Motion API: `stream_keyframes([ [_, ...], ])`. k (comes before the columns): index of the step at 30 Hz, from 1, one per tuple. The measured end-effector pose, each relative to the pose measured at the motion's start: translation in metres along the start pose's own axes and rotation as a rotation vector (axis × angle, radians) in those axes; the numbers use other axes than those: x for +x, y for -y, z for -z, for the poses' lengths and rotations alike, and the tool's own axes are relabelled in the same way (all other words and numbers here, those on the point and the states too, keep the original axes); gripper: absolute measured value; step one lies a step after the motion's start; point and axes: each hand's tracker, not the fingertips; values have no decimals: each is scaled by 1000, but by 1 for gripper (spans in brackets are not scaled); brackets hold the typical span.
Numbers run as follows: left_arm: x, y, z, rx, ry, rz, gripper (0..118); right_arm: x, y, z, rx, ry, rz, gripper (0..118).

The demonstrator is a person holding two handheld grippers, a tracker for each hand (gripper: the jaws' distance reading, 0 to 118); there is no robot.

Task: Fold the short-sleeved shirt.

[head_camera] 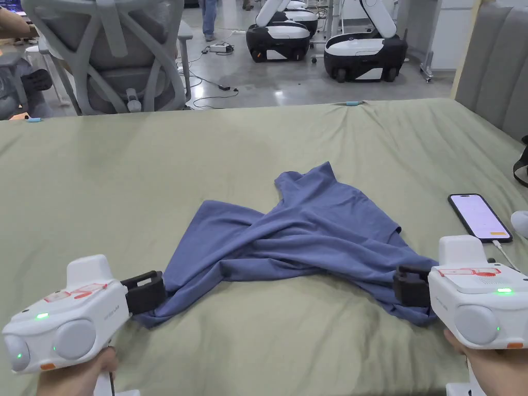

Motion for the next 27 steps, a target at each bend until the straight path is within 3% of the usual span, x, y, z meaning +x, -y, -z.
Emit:
stream_keyframes([
  [2, 7, 0, -8, 41, -20, 47, 60, -4, -3, -7, 29, -6, 6, 74],
  [3, 10, 0, -10, 46, -31, 54, 34, -8, -5, -9, 38, -3, 10, 48],
  [4, 11, 1, -10, 40, -36, 57, 13, -13, -6, -10, 46, 0, 12, 15],
  [5, 12, 1, -10, 37, -36, 57, 9, -15, -7, -11, 49, 0, 12, 1],
  [7, 11, 3, -10, 17, -21, 35, 0, -17, -8, -12, 54, -8, 12, 0],
  [13, 7, 4, -10, -17, -37, 23, 3, -23, -10, -12, 44, -45, -3, 0],
  [14, 7, 3, -7, -24, -37, 20, 22, -23, -11, -13, 43, -54, 1, 0],
  [17, 9, 3, -1, -77, -18, 26, 48, -25, -11, -13, 42, -60, 2, 0],
  [18, 8, 6, 7, -96, -1, 32, 69, -26, -11, -13, 42, -62, -1, 0],
  [19, 10, 6, 10, -126, 8, 39, 77, -27, -11, -13, 41, -66, -4, 0],
  [23, 15, 13, 32, -199, -46, 89, 68, -31, -9, -11, 33, -79, -9, 0],
  [24, 17, 16, 36, -219, -60, 101, 60, -30, -8, -12, 31, -83, -10, 0],
  [26, 16, 18, 36, -218, 15, 74, 15, -30, -7, -11, 24, -90, -17, 0],
  [27, 16, 15, 33, -216, 94, 26, 6, -30, -7, -11, 20, -89, -23, 0],
])
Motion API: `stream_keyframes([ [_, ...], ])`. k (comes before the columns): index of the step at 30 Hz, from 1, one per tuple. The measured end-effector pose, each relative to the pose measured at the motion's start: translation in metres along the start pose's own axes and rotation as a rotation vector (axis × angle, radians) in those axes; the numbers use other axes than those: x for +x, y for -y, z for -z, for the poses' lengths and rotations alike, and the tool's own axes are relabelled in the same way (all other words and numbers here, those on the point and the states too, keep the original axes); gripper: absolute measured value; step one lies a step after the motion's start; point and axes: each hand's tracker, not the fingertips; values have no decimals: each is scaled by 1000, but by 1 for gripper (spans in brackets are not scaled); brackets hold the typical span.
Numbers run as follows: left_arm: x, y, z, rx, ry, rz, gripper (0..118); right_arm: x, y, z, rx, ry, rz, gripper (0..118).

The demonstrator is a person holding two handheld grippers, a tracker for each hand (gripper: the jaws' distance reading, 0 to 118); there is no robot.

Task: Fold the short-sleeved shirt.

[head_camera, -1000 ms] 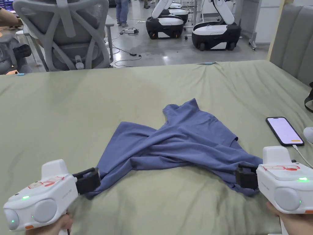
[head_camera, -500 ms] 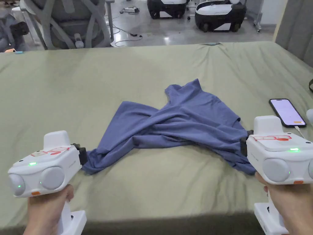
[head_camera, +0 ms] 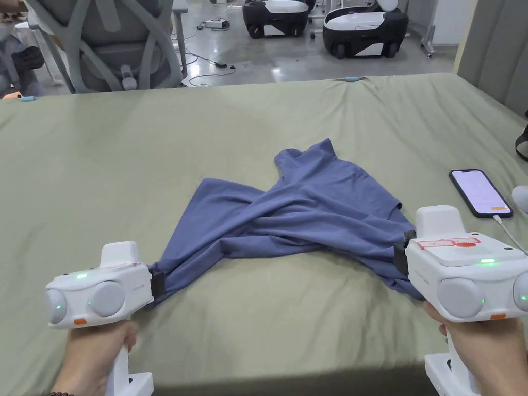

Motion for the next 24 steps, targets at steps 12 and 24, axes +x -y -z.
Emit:
stream_keyframes([
  [12, 19, -49, -1, 35, -97, 119, 6, 18, -32, 30, -3, -30, 2, 0],
  [24, 19, -57, 22, 16, -34, 58, 6, 29, -164, 229, -198, -169, -66, 111],
])
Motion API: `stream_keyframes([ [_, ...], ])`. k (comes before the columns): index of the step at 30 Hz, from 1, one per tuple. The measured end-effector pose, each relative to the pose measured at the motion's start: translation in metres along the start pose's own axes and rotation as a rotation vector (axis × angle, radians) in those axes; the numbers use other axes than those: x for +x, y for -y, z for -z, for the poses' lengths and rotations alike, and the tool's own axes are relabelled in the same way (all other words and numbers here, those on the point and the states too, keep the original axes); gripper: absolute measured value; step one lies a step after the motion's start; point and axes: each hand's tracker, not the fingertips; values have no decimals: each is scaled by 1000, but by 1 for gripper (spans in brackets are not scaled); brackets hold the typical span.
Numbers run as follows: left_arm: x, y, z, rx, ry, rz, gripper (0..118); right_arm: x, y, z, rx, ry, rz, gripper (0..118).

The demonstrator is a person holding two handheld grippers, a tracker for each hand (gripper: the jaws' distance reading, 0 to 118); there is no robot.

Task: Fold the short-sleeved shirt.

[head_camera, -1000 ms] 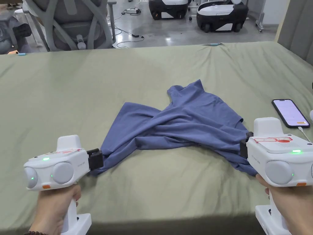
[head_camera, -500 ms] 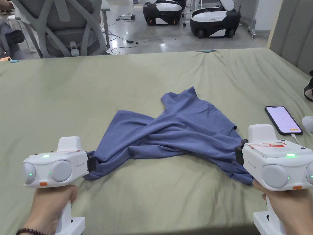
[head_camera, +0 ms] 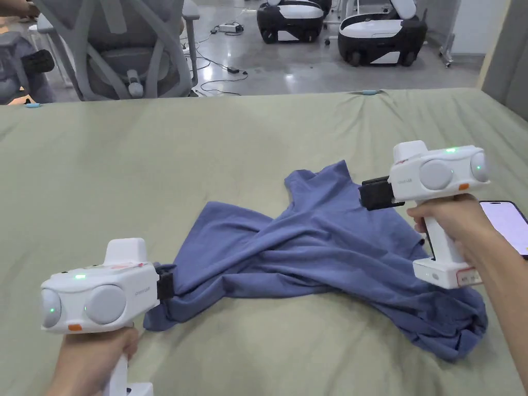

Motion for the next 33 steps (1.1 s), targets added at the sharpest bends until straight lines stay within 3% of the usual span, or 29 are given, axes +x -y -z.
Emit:
stream_keyframes([
  [6, -11, -8, 9, -21, -1, -34, 6, 21, -18, 88, -162, 5, 9, 91],
  [9, -16, -10, 20, -22, -12, -29, 6, 23, -8, 113, -286, 15, 49, 90],
  [12, -14, -10, 22, -26, -16, -25, 6, 20, -8, 103, -243, 24, 56, 84],
  [14, -13, -11, 23, -24, -13, -25, 6, 17, -9, 92, -244, -15, 8, 55],
  [15, -6, -10, 19, -23, -15, -19, 6, 14, -9, 88, -247, -22, -6, 35],
  [16, -5, -11, 20, -25, -18, -16, 6, 9, -10, 85, -252, -30, -52, 1],
  [19, 0, -18, 19, -38, -17, -15, 6, -4, -11, 75, -231, 20, -124, 2],
  [23, -2, -58, 20, 4, -18, -8, 6, -6, -39, 40, -95, -15, -94, 2],
  [33, 21, -282, -25, 298, -28, 144, 6, 42, -217, -94, 263, 223, -162, 2],
])
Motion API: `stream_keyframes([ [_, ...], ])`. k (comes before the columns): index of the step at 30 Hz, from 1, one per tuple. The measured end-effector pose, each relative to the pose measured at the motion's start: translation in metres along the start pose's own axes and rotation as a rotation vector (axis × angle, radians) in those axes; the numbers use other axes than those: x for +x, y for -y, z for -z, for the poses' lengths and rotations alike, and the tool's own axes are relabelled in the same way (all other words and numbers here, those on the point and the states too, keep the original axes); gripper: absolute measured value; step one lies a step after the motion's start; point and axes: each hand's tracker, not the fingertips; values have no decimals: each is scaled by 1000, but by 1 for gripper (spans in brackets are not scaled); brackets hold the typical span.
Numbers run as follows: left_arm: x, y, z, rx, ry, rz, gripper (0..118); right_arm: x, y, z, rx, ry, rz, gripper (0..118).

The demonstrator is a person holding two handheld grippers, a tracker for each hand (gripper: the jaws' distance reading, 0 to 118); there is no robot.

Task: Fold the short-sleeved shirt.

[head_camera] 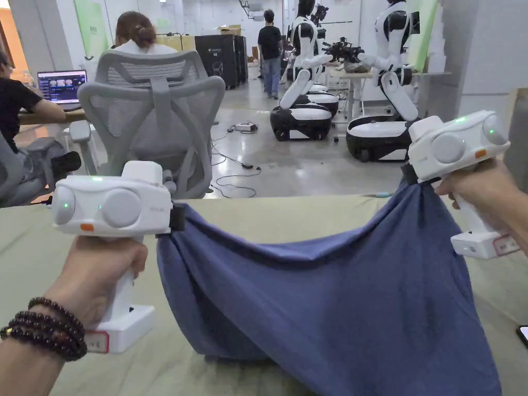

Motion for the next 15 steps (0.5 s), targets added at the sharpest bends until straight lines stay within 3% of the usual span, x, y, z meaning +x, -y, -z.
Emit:
stream_keyframes([
  [4, -6, -82, 6, 62, -39, 10, 6, 43, -65, -30, 103, 80, 42, 2],
  [8, -17, -144, 15, 107, -170, 17, 6, 77, -112, -58, 180, 120, 101, 2],
  [11, -24, -180, 10, 178, -140, -19, 6, 92, -145, -77, 251, 170, 101, 2],
  [15, -26, -210, 6, 249, -102, -80, 6, 98, -164, -87, 309, 185, 165, 2],
])
